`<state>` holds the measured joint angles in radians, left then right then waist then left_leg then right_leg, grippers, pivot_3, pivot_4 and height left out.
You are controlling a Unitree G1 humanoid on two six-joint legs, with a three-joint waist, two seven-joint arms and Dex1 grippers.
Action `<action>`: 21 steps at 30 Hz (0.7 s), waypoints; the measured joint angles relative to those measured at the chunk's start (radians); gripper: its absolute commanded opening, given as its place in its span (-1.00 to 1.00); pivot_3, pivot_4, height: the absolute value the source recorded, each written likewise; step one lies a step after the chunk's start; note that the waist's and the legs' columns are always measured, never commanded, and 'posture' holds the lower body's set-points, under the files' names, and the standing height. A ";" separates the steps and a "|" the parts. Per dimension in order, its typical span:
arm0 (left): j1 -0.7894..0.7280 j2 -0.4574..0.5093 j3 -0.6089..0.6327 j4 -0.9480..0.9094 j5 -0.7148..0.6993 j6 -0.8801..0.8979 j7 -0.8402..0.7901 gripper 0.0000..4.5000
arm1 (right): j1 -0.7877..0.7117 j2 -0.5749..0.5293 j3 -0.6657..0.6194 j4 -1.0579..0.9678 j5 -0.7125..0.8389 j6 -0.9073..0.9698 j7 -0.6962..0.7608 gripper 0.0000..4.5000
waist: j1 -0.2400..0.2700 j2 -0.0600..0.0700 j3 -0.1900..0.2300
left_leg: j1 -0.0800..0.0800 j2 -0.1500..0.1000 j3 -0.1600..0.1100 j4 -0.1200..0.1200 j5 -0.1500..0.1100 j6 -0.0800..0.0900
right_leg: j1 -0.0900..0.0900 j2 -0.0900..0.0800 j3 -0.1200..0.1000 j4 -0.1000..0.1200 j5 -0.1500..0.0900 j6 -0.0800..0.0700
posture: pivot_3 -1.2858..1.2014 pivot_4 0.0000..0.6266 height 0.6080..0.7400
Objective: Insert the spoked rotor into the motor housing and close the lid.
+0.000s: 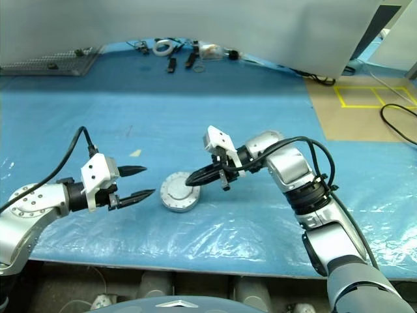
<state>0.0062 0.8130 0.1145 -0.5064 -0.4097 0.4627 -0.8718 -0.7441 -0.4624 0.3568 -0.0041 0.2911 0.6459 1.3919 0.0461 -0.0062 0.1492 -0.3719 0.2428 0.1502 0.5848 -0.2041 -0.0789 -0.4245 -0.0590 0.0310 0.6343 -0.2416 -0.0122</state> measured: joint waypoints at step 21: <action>0.141 0.006 0.037 -0.060 0.008 -0.034 0.000 0.46 | 0.070 0.108 0.106 0.129 -0.154 -0.268 -0.173 0.72 | -0.003 0.000 0.000 | -0.001 -0.001 0.000 -0.007 0.000 0.000 | 0.001 0.001 -0.001 -0.010 0.003 0.005 | 0.03 -0.52 1.00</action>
<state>0.1473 0.8190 0.1518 -0.5664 -0.4019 0.4290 -0.8719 -0.6745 -0.3540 0.4632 0.1253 0.1374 0.3776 1.2194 0.0429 -0.0063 0.1492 -0.3730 0.2422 0.1504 0.5776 -0.2041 -0.0793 -0.4238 -0.0580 0.0297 0.6246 -0.2389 -0.0076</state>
